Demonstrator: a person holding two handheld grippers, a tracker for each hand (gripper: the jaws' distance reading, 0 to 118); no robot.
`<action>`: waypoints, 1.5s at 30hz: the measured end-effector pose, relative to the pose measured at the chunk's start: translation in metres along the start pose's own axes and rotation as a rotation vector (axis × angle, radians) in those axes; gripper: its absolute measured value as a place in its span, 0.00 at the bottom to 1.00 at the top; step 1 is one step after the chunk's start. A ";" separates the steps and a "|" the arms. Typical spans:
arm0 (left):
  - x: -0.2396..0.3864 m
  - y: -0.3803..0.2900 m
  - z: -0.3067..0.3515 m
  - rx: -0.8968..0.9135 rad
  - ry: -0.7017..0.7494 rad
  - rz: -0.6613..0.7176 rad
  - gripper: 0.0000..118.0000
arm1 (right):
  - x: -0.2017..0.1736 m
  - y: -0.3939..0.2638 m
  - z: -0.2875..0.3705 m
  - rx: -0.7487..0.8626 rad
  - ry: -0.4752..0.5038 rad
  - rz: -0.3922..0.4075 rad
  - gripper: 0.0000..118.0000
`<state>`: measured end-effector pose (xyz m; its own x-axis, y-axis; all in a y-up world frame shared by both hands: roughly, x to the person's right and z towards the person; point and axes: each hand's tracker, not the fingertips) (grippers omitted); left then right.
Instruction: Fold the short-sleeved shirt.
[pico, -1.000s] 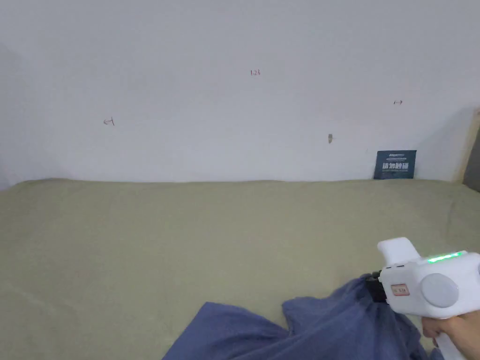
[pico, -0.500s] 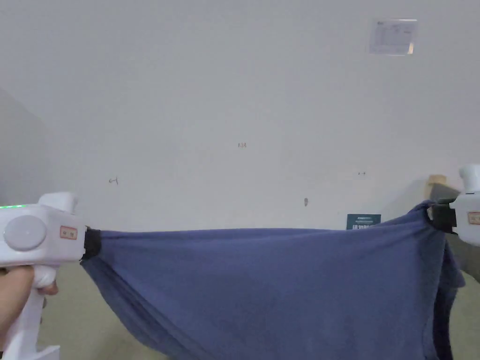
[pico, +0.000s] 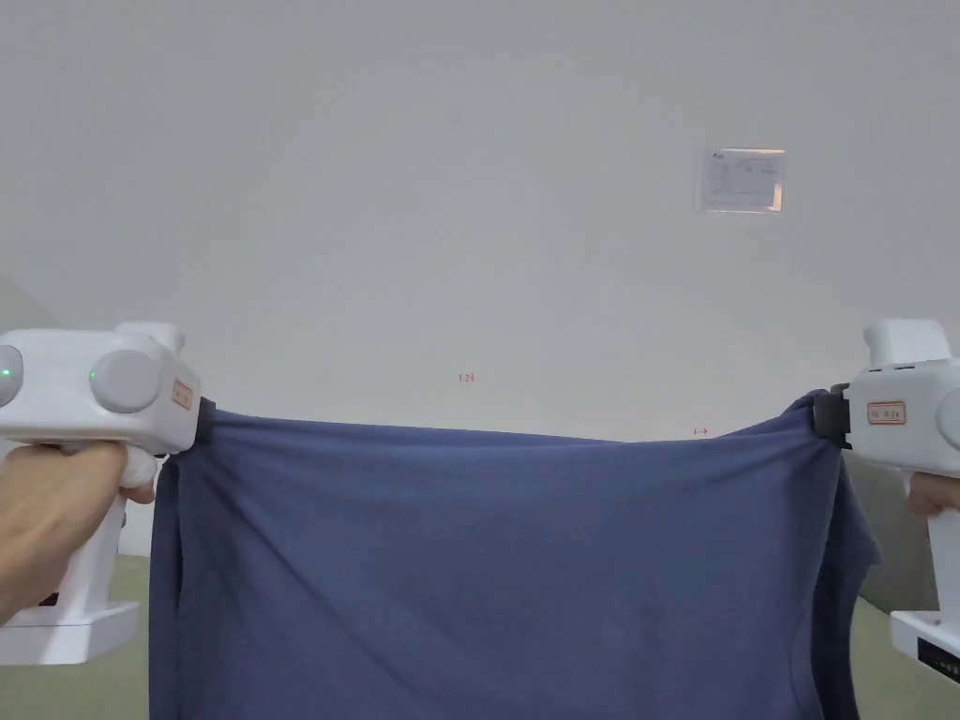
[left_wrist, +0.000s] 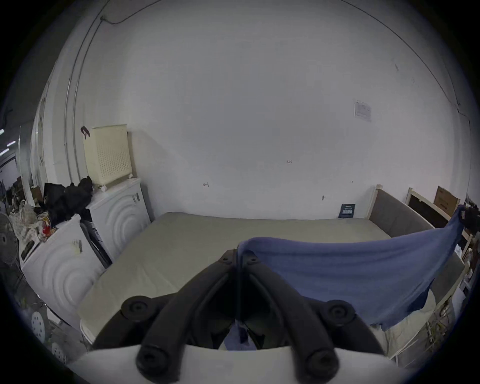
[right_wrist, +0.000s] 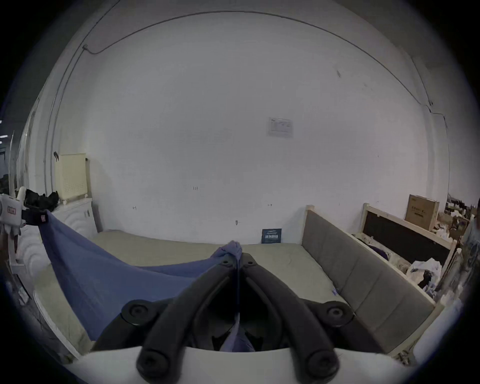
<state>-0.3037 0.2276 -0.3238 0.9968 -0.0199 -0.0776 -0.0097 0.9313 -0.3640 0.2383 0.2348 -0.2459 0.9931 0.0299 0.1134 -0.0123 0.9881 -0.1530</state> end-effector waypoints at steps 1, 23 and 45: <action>0.000 0.003 -0.002 0.002 0.008 -0.001 0.03 | -0.003 0.004 -0.006 0.002 -0.003 -0.001 0.00; 0.038 0.123 -0.145 0.107 0.145 -0.013 0.03 | -0.032 0.108 -0.201 0.044 -0.090 0.079 0.00; 0.065 -0.036 -0.340 -0.123 0.153 -0.093 0.03 | -0.049 -0.082 -0.349 -0.207 -0.105 0.071 0.00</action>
<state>-0.2652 0.0690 -0.6307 0.9703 -0.1674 -0.1746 0.0628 0.8716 -0.4862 0.2311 0.1000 -0.5816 0.9730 0.1239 0.1950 -0.0463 0.9314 -0.3609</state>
